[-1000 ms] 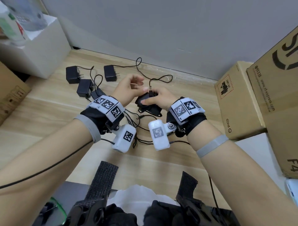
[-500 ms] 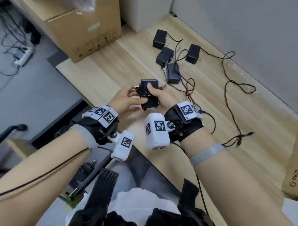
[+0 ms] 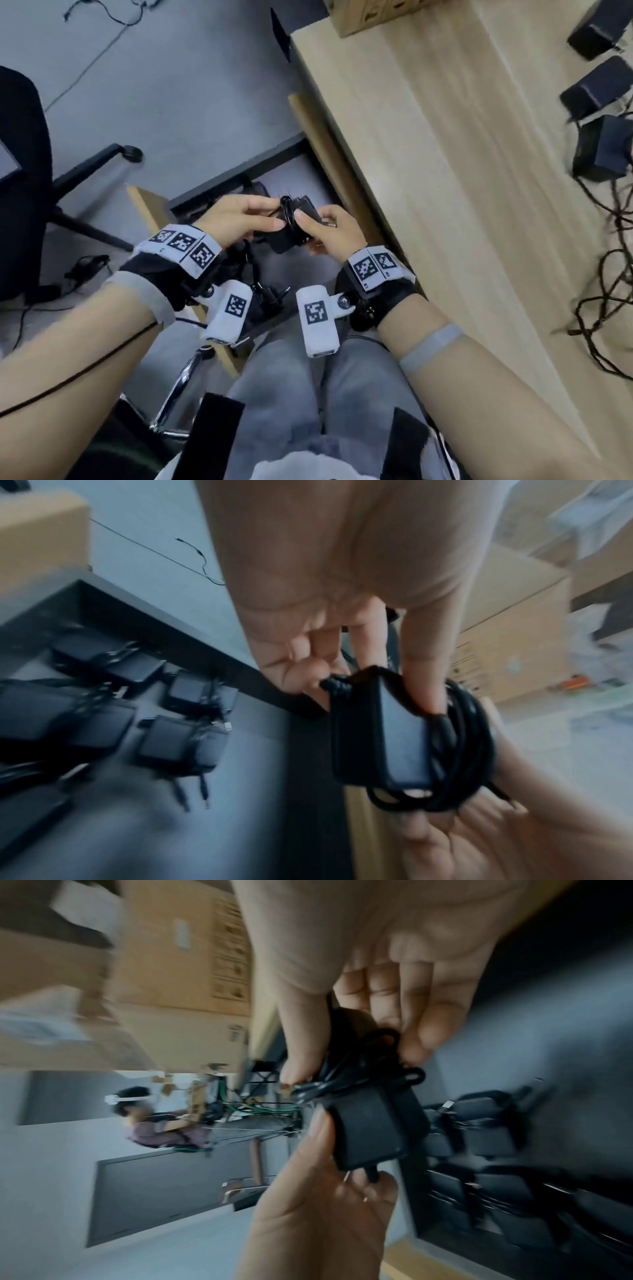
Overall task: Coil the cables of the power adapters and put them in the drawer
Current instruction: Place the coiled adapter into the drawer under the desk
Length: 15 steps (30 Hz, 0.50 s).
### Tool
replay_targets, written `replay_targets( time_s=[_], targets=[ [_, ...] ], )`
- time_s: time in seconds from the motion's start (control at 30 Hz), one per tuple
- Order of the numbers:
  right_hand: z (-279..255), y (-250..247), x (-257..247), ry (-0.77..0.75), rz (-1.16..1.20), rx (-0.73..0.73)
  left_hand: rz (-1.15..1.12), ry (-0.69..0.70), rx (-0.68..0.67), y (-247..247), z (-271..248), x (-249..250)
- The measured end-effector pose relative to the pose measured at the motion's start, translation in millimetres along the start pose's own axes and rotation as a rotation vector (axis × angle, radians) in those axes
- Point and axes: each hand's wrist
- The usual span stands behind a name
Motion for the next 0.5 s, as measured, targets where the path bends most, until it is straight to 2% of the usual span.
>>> replay_targets(
  time_s=[0.1,0.27,0.37,0.5],
  targets=[
    [32,22,40,0.142,0.028,-0.006,0.073,0.007,0.127,0,23,-44],
    [68,50,102,0.297,0.113,0.078,0.105,-0.059,0.257,5,54,-110],
    [83,61,128,0.388,0.137,0.097,0.166,-0.104,0.296,8,68,-140],
    [99,70,148,0.466,0.101,0.110,0.387,-0.099,0.287,9,78,-156]
  ],
)
Point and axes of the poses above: each hand's wrist, its own z-axis towards the middle knuckle, its own y-axis out of the palm, x = y × z, and after that the axes turned 7 degrees about x, right-handed
